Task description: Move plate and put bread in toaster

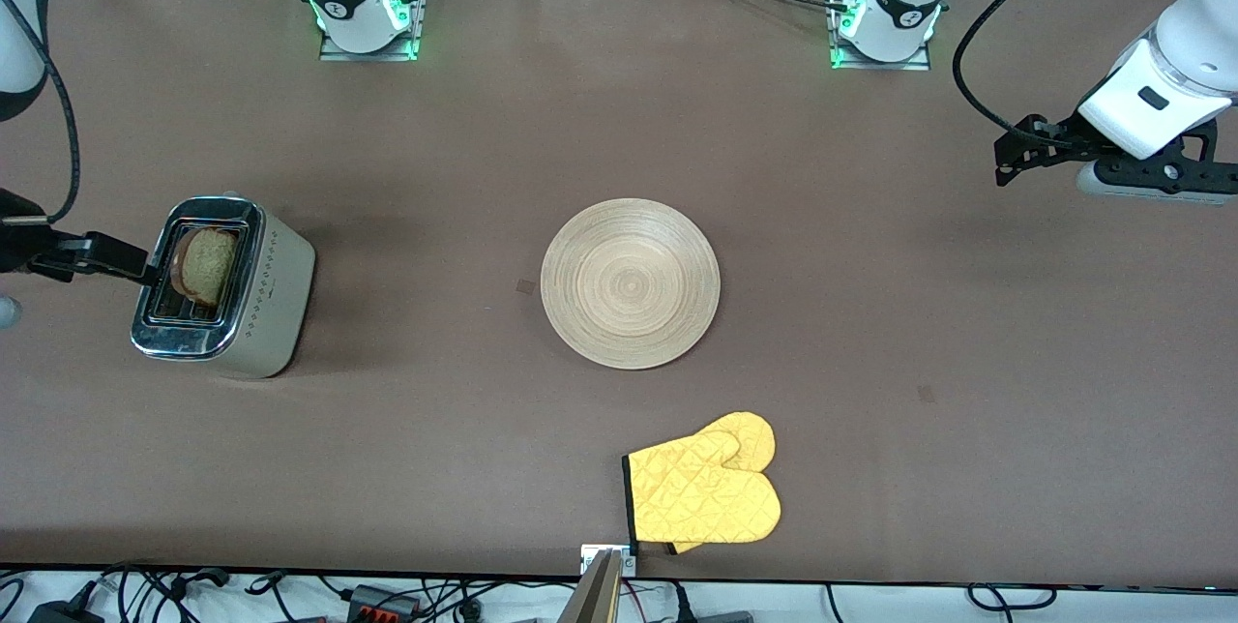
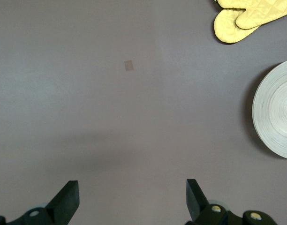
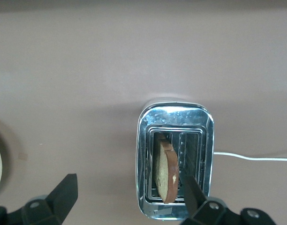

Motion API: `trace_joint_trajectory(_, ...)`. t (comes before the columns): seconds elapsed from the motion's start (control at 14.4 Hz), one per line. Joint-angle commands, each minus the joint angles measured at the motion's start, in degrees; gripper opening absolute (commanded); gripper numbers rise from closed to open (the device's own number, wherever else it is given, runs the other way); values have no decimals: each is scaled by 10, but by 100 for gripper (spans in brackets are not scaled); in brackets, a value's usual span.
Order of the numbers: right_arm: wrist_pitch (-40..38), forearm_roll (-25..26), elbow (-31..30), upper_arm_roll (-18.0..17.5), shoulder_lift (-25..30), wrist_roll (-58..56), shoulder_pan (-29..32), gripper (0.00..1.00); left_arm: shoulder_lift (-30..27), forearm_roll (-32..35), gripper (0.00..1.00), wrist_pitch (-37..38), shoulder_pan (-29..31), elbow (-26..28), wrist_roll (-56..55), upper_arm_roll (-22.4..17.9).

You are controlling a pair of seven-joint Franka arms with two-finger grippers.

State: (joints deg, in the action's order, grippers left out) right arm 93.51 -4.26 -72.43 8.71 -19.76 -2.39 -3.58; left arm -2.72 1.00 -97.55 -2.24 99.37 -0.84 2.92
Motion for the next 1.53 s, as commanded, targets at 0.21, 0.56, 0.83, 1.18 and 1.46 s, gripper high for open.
trace_joint_trajectory(0.21,35,12,-60,-56,46,8,52,100,-5,-4,100,11,1,-6,1,1)
trace_joint_trajectory(0.56,2,13,-87,-54,78,20,50,100,-5,-4,100,11,2,-6,1,1)
trace_joint_trajectory(0.83,36,39,-202,-56,157,11,45,100,-5,-4,100,11,2,-6,1,1)
trace_joint_trajectory(1.18,19,61,-239,-53,192,20,27,100,-5,-4,100,11,1,-6,1,1)
trace_joint_trajectory(1.46,16,55,-266,-49,216,21,29,100,-5,-4,100,11,2,-6,1,1)
